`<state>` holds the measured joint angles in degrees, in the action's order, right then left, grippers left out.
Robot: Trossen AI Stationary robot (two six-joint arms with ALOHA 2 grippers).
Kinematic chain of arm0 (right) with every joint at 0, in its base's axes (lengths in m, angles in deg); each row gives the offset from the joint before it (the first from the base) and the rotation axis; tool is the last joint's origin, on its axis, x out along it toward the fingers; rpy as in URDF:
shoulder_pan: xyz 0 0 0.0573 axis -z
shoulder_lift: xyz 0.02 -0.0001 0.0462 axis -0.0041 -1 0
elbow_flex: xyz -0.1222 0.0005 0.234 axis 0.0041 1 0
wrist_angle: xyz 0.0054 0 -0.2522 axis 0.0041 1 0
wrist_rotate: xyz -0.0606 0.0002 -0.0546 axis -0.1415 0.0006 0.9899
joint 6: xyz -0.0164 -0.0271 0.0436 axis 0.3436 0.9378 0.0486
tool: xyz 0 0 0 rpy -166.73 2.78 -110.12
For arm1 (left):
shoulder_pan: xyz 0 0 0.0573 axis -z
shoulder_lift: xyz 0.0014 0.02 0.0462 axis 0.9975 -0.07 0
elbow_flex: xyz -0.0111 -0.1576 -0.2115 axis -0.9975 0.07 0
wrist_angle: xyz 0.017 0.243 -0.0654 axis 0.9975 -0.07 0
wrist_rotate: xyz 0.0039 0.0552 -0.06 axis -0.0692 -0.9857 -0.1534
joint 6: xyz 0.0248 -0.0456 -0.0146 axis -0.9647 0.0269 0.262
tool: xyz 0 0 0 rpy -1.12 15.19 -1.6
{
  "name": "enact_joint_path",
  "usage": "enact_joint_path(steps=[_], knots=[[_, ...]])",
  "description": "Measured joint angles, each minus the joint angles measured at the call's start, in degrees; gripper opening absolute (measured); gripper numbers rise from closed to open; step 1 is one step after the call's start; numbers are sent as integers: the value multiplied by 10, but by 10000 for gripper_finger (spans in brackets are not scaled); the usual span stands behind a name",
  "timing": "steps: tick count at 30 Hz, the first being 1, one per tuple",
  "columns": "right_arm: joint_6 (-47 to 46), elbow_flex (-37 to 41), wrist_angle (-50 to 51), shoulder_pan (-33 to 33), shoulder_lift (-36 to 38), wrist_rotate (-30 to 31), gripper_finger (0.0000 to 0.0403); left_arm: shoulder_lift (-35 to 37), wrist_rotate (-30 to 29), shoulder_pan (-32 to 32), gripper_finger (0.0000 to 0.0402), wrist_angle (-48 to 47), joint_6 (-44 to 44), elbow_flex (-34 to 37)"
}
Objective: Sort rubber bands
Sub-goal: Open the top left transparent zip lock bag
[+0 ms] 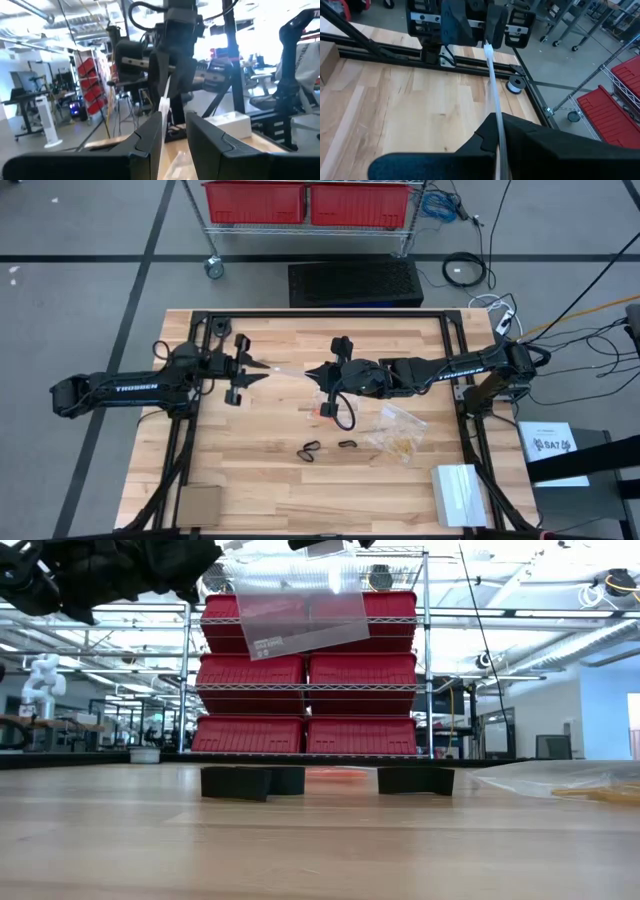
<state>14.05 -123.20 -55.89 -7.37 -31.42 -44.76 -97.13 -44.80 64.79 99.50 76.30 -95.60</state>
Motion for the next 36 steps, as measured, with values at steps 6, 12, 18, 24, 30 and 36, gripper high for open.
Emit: enact_joint_path(steps=[6,12,18,24,30,36], knots=[[2,0,-3,0,0,-2,0,-15,-38,0,96,5,2,0],[6,0,-9,0,0,-14,0,-47,-40,0,96,4,16,-16],[8,0,-8,1,0,-14,0,-59,-18,0,90,5,17,-29],[8,0,-3,4,0,-14,0,-59,-14,6,70,5,16,-30],[4,0,9,5,0,-14,0,-59,-16,6,8,10,16,-30],[-35,0,39,13,0,-15,24,-59,-18,6,4,-2,5,-30]])
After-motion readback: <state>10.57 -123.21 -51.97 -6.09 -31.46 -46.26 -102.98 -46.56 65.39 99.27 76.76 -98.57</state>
